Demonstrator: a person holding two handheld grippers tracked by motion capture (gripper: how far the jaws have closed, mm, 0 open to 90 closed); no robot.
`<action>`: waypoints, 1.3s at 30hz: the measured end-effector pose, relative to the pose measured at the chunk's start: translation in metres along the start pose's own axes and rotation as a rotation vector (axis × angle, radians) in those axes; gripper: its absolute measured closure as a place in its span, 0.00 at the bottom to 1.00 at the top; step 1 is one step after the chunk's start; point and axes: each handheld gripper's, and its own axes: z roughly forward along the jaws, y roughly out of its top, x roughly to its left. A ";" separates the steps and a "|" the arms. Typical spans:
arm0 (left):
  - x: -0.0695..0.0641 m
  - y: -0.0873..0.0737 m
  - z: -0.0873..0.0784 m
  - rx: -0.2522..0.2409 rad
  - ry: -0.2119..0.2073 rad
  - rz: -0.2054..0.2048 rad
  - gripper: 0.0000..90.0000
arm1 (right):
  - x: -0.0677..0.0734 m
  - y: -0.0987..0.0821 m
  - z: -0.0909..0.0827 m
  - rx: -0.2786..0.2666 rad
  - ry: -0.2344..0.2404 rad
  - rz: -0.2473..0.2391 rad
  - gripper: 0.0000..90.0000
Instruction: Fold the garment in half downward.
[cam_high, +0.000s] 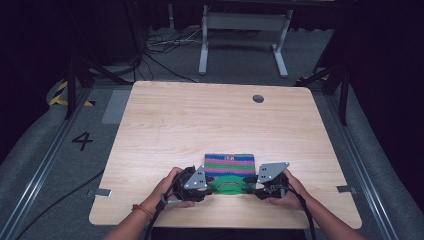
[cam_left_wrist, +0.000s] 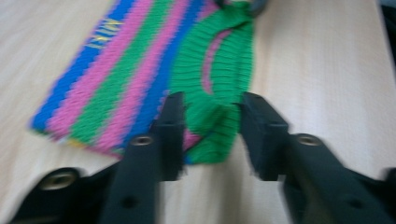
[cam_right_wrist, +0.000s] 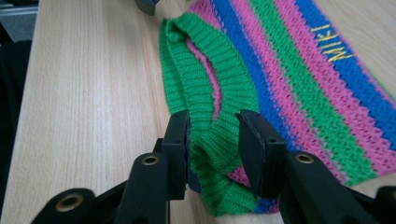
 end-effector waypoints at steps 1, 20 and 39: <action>-0.001 0.000 0.004 0.018 -0.019 0.013 0.81 | 0.002 -0.002 0.003 0.016 0.000 -0.012 0.80; -0.001 -0.003 0.009 0.031 -0.055 0.018 0.99 | 0.006 -0.003 -0.014 0.000 -0.027 -0.045 0.94; 0.007 -0.004 -0.005 0.045 -0.005 -0.022 0.77 | 0.005 -0.007 -0.024 0.003 -0.061 -0.008 0.74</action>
